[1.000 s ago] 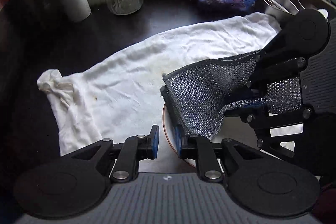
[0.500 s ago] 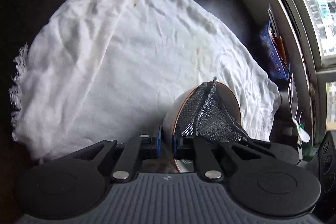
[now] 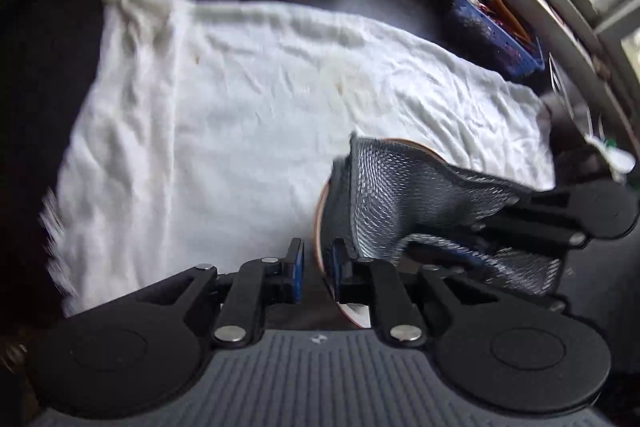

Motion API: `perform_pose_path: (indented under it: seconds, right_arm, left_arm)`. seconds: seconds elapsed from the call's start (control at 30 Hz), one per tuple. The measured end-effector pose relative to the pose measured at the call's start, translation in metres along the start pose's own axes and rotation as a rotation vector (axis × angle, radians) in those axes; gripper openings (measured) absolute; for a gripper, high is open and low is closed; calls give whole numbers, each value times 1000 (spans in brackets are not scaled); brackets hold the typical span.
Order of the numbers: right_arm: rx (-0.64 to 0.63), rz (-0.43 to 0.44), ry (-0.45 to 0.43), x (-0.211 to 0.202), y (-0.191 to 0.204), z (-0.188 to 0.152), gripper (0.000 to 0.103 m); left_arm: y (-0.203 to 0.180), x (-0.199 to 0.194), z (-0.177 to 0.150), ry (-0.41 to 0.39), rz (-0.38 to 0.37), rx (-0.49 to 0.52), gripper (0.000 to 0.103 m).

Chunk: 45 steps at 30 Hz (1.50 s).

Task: Clean bowl
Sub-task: 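Rub the mesh pad inside the bowl with the right gripper while left gripper holds the rim, then keep scrubbing the bowl interior with the mesh pad in the right gripper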

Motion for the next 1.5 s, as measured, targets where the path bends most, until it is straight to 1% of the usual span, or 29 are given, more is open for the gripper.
perform_pose_path:
  seconds: [0.03,0.07,0.13,0.17,0.2,0.23,0.27,0.33,0.4,0.47,0.57,0.63,0.67,0.8,0.83,0.9,0.93,1.0,1.07,1.1,1.13,1.2,1.27,1.3,1.4,1.43,1.5]
  right_arm:
    - [-48,-46,1,-3,-1,0,6]
    - [-94,-82,0,-5,-2,-1,6]
    - [-171,-137,-3,-9,-3,0,6]
    - [-211,-158,-1,-9,-2,1,6]
    - [-240,-173,1,-6,-2,2,6]
    - [-270,-190,3,-4,-2,3,5]
    - [-290,-200,3,-3,-2,4,5]
    - [-291,-198,12,2,-2,4,5]
    - [-263,-185,16,4,-3,2,5]
    - [-198,-155,19,8,-4,1,5]
    - [-68,-79,13,10,-6,0,6]
    - [35,3,7,11,-7,-1,6]
    - [74,44,2,12,-7,-1,6]
    - [191,161,-7,10,-8,-2,7]
    - [224,193,-12,9,-8,-2,8]
    - [275,260,-24,7,-8,-4,7]
    - [273,281,-24,6,-5,-5,6]
    - [186,210,-16,5,4,-6,7]
    - [130,156,-12,4,8,-6,7]
    - [94,111,-8,3,6,-6,7]
    - [49,54,-3,2,3,-7,7]
    - [-28,-35,1,-1,-3,-7,6]
    - [-92,-93,2,-4,-7,-6,5]
    - [-120,-116,1,-4,-7,-4,5]
    - [-222,-181,0,-5,-6,2,5]
    - [-252,-197,0,-4,-4,4,5]
    - [-301,-217,-4,-3,-1,6,5]
  left_arm:
    - [-4,-2,4,-24,45,84,17]
    - [-9,-3,6,-32,65,166,17]
    - [-16,-1,8,-26,73,274,17]
    - [-17,2,9,-24,69,311,17]
    - [-17,3,10,-20,66,321,16]
    - [-16,5,11,-17,59,324,13]
    - [-15,6,11,-16,41,300,12]
    - [-9,8,8,-2,-12,202,9]
    - [-2,9,2,17,-81,57,9]
    - [7,11,-5,38,-143,-107,9]
    - [21,15,-11,64,-237,-350,10]
    - [30,19,-18,87,-297,-527,12]
    - [30,19,-20,92,-305,-555,12]
    - [32,20,-30,104,-335,-669,14]
    - [32,20,-31,107,-341,-674,14]
    - [27,18,-31,109,-331,-627,14]
    - [24,17,-30,103,-310,-576,14]
    - [16,14,-26,91,-264,-468,14]
    - [11,10,-21,75,-223,-372,14]
    - [9,5,-15,43,-183,-300,14]
    - [8,1,-12,24,-161,-255,14]
    - [2,-10,-1,-21,-108,-108,15]
    - [-5,-12,7,-15,-102,3,16]
    - [-8,-11,10,-8,-87,54,16]
    - [-12,-7,17,-4,-27,172,15]
    - [-11,-4,17,9,-25,181,14]
    - [-10,2,14,38,-42,164,12]
Point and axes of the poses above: each gripper's, at about its wrist camera, not at the fingertips, and x roughly the way its jaws point, y to its left, z to its top, the point moved 9 cm from there along x, roughly the way its jaws point, and after that the axes turned 6 degrees about y, right-handed, at the moved point
